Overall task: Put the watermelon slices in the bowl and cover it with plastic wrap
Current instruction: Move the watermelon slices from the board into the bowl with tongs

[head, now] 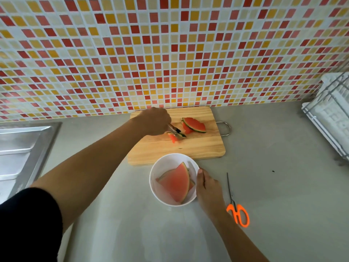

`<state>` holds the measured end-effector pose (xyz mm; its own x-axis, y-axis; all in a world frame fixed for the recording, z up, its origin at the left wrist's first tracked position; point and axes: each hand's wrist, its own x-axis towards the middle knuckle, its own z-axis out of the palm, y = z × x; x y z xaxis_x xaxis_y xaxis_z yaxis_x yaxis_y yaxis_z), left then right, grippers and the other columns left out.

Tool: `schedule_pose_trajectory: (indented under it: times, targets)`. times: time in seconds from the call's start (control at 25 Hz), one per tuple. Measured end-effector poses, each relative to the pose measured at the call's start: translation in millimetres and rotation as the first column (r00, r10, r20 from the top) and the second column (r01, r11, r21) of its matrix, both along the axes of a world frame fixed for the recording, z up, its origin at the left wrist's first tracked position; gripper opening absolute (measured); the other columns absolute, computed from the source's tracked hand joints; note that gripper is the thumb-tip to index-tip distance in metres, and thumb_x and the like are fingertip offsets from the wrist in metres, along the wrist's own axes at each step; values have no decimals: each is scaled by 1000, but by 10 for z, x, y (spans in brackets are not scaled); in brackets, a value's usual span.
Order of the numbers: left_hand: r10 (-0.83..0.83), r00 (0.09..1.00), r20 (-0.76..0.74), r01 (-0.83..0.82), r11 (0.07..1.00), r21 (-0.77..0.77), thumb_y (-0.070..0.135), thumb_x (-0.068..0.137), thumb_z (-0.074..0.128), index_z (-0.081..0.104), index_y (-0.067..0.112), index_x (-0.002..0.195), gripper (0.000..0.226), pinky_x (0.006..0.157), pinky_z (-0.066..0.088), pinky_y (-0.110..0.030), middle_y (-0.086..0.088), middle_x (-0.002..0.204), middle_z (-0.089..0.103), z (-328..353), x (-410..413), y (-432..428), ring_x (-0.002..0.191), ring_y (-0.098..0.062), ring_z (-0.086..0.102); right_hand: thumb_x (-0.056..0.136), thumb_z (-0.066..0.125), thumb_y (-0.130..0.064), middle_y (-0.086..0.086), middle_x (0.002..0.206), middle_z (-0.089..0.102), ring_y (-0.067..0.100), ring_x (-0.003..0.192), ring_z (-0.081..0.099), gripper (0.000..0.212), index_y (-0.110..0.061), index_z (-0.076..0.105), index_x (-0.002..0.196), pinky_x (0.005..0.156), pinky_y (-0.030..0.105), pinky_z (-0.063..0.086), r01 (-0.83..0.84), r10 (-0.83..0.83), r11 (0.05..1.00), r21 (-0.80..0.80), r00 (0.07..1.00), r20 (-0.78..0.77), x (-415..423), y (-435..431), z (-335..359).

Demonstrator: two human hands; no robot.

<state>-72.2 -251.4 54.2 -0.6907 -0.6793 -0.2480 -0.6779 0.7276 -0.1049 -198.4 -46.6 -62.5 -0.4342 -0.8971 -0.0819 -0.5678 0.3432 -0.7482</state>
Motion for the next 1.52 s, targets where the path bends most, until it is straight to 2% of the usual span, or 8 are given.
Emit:
schedule_pose_trajectory:
  times: [0.16, 0.24, 0.36, 0.68, 0.88, 1.0, 1.12, 1.52]
  targets:
    - [340, 854, -393, -255, 933, 253, 25, 91, 58, 68, 15, 114, 27, 85, 45, -30, -7, 113, 68, -66, 449, -13, 101, -22, 59, 97, 36, -26, -7, 50, 44, 16, 49, 45, 31, -15, 51, 73, 52, 30, 24, 14, -14, 1000, -8, 999, 32, -1, 14, -6]
    - [403, 779, -481, -296, 912, 285, 23, 91, 59, 70, 15, 112, 25, 83, 43, -27, -6, 112, 69, -161, 660, 79, 97, -19, 60, 97, 36, -30, -5, 51, 47, 17, 52, 48, 31, -16, 51, 73, 54, 30, 28, 21, -20, 1000, -6, 998, 52, 1, 19, -6]
    - [416, 792, -447, -313, 905, 287, 26, 92, 58, 70, 18, 111, 24, 79, 42, -26, -6, 109, 70, -334, 836, 244, 92, -20, 59, 97, 35, -30, 0, 55, 50, 24, 57, 51, 33, -13, 53, 76, 54, 31, 30, 9, -9, 1000, -15, 999, 39, -6, 15, -4]
    - [492, 745, -450, -344, 862, 374, 32, 93, 56, 70, 24, 110, 24, 76, 38, -24, -2, 101, 71, -564, 919, 355, 88, -17, 58, 97, 35, -30, -8, 49, 44, 11, 48, 46, 30, -21, 45, 71, 44, 22, 24, -14, 14, 1000, -7, 1000, 12, -12, 18, -5]
    - [379, 804, -457, -226, 907, 355, 31, 88, 63, 68, 22, 115, 29, 77, 39, -17, -1, 107, 68, -692, 839, 503, 93, -18, 61, 97, 35, -29, -7, 47, 43, 7, 46, 44, 30, -22, 45, 70, 41, 19, 26, -9, 9, 1000, -15, 1000, 1, -10, 14, -9]
    - [355, 823, -444, -278, 933, 230, 36, 91, 58, 59, 20, 127, 40, 79, 49, -30, -5, 104, 62, -789, 810, 594, 89, -22, 62, 97, 35, -28, -5, 48, 44, 16, 47, 45, 30, -15, 54, 77, 43, 23, 24, -11, 11, 1000, -8, 1000, 2, -10, 17, -15]
    - [390, 761, -518, -393, 913, 109, 37, 91, 57, 57, 17, 129, 42, 76, 49, -37, -10, 102, 60, -809, 810, 585, 86, -30, 63, 97, 36, -27, -5, 49, 44, 18, 49, 45, 30, -15, 52, 75, 47, 29, 24, -5, 6, 1000, -12, 1000, 3, -6, 16, -1]
    - [458, 720, -522, -413, 887, 209, 37, 92, 54, 56, 19, 131, 43, 80, 51, -40, -9, 101, 58, -982, 936, 586, 89, -31, 60, 97, 36, -27, -4, 44, 41, 12, 44, 43, 31, -23, 41, 67, 40, 21, 26, -8, 8, 1000, 3, 1000, 9, -11, 6, 12]
